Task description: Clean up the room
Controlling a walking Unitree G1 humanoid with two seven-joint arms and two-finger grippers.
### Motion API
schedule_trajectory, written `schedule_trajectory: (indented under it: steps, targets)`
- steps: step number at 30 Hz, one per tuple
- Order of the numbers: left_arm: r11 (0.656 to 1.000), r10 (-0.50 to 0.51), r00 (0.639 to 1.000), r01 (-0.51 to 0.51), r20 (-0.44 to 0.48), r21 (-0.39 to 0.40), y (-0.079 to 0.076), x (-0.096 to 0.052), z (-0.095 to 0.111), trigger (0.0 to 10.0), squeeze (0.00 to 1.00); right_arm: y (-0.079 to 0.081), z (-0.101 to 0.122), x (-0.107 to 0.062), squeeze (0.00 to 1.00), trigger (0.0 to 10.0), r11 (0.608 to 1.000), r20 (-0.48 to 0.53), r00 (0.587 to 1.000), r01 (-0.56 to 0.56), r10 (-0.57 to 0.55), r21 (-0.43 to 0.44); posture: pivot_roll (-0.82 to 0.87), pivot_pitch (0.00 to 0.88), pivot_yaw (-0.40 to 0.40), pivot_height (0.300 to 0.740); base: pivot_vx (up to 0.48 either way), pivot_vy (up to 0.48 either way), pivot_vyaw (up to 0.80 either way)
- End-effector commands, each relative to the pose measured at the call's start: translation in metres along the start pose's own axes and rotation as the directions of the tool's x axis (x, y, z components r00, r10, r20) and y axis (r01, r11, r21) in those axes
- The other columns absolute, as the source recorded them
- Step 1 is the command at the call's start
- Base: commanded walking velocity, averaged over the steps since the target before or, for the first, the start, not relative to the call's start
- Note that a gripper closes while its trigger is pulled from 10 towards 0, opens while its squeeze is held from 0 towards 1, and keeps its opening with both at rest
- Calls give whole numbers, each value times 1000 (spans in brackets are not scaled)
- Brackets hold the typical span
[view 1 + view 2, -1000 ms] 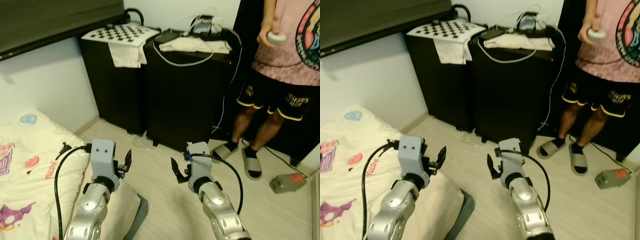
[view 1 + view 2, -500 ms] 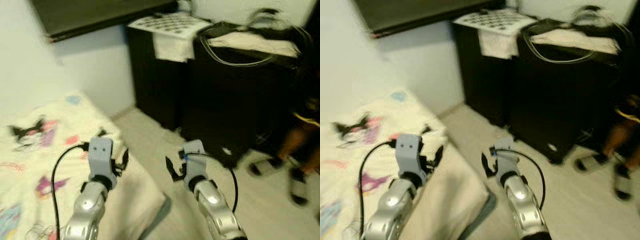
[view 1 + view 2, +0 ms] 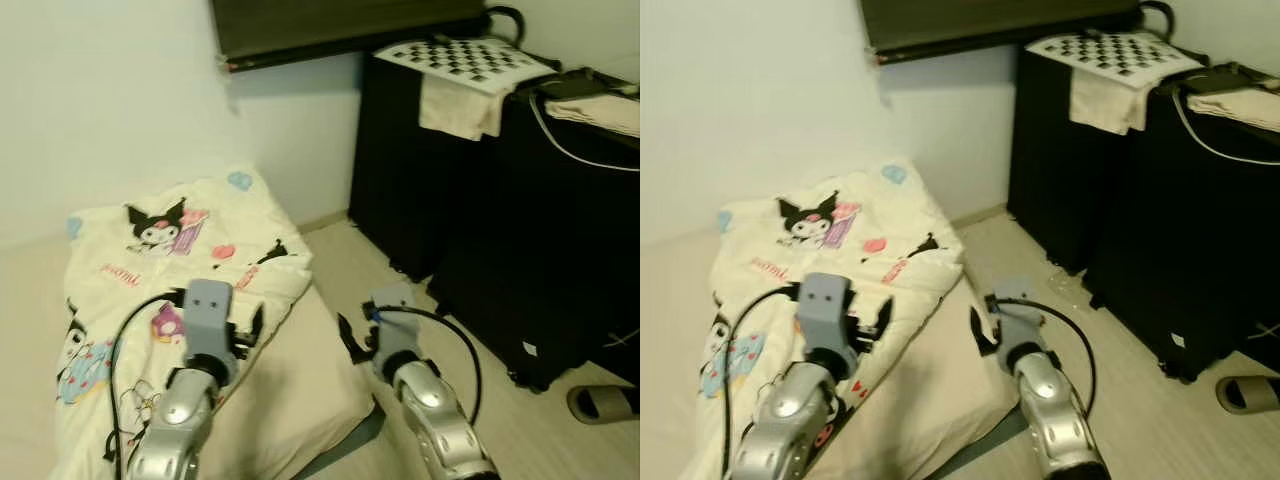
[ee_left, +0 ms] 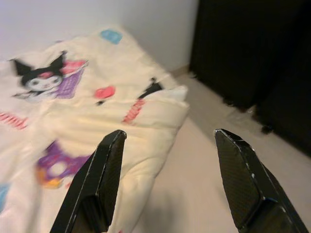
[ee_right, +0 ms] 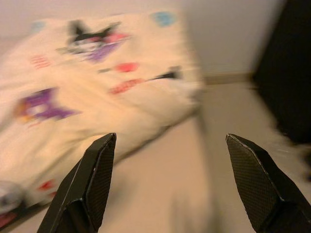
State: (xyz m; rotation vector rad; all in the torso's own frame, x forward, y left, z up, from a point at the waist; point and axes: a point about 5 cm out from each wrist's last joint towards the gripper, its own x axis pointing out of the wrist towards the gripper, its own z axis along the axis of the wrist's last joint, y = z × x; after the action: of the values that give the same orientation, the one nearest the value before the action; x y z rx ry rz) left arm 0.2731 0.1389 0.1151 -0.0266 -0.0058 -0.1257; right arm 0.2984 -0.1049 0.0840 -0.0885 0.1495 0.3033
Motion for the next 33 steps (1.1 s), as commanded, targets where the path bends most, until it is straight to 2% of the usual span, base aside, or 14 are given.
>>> schedule_trajectory:
  steps: [1, 6, 10, 32, 33]
  targets:
    - [1000, -6, 999, 7, -42, 9, -1, -3, -8, 10000, 0, 0, -5, -2, 0, 10000, 1000, -16, 1000, -1, 1, 0, -47, 117, 18, 740, 0, 0, 800]
    - [1000, -6, 997, 8, -72, 24, 0, -6, -14, 10000, 0, -2, -5, -2, 0, 10000, 1000, -19, 1000, 3, -4, -3, -47, 117, 18, 740, 0, 0, 800]
    - [998, 31, 994, -25, -109, 58, 7, -8, -21, 10000, 0, -5, -6, -2, 0, 10000, 1000, -22, 1000, 18, -18, -1, -52, 108, 17, 740, 0, 0, 800]
    - [997, 62, 991, -55, -116, 60, 13, -7, -21, 10000, 0, -10, 1, 0, 0, 10000, 998, 1, 999, 51, -52, 27, -59, 119, 16, 740, 0, 0, 800]
    - [997, 56, 991, -50, -118, 55, 13, -7, -21, 10000, 0, -12, 1, 0, 0, 10000, 996, 2, 998, 67, -67, 58, -58, 122, 16, 740, 0, 0, 0]
